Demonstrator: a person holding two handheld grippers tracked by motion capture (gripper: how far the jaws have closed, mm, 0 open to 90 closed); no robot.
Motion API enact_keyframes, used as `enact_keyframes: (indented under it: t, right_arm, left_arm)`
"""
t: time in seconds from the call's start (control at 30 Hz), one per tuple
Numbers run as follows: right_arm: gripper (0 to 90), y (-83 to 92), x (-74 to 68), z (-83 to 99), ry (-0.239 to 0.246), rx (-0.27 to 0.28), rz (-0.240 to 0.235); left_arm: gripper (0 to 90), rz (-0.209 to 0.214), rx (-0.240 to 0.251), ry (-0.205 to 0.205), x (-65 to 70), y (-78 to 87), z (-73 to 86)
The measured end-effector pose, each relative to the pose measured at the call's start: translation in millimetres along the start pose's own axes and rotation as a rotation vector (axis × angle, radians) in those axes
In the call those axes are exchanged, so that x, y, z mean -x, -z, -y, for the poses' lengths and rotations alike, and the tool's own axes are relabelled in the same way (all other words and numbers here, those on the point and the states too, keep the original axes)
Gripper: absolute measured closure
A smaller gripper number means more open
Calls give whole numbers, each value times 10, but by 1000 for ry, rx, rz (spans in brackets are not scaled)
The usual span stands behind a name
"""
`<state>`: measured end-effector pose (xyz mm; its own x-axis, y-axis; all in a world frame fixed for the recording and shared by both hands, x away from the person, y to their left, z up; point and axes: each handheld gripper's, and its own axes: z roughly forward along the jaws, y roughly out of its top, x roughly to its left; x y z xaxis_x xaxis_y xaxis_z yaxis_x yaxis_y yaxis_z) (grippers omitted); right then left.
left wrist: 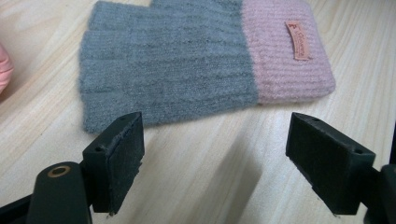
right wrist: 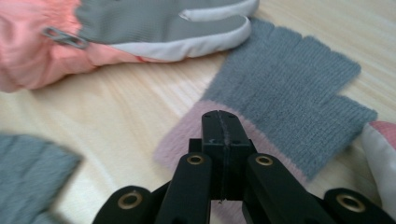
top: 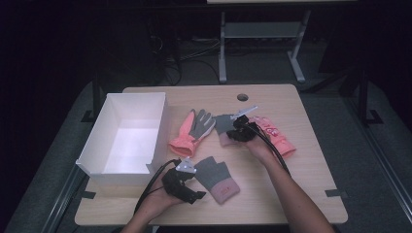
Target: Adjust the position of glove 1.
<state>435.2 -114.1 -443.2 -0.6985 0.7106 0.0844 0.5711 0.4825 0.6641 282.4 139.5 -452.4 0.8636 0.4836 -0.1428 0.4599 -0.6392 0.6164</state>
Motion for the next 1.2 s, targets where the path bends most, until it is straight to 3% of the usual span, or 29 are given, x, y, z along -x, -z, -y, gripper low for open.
enact_keyframes:
  t: [0.13, 0.53, 0.63, 0.67, 0.8, 1.2]
  right_arm:
    - [900, -109, 34, 35, 3, -37, 10]
    - [900, 4, -2, 161, 19, -42, 0]
    - [900, 75, -20, 231, 16, -50, -18]
    - [900, 103, -30, 249, 22, -60, -18]
    - [900, 199, -65, 356, 30, -66, -28]
    - [900, 538, -184, 723, 46, -80, -31]
  left_arm:
    - [190, -1, 3, 3, -19, 4, 5]
    - [190, 7, 15, -6, 23, -5, -16]
    - [190, 6, 17, -5, 12, -5, -12]
    - [190, 5, -4, -29, -7, 6, -14]
    - [190, 7, 20, -2, 18, -2, -16]
    - [190, 3, 16, -13, 18, -4, -12]
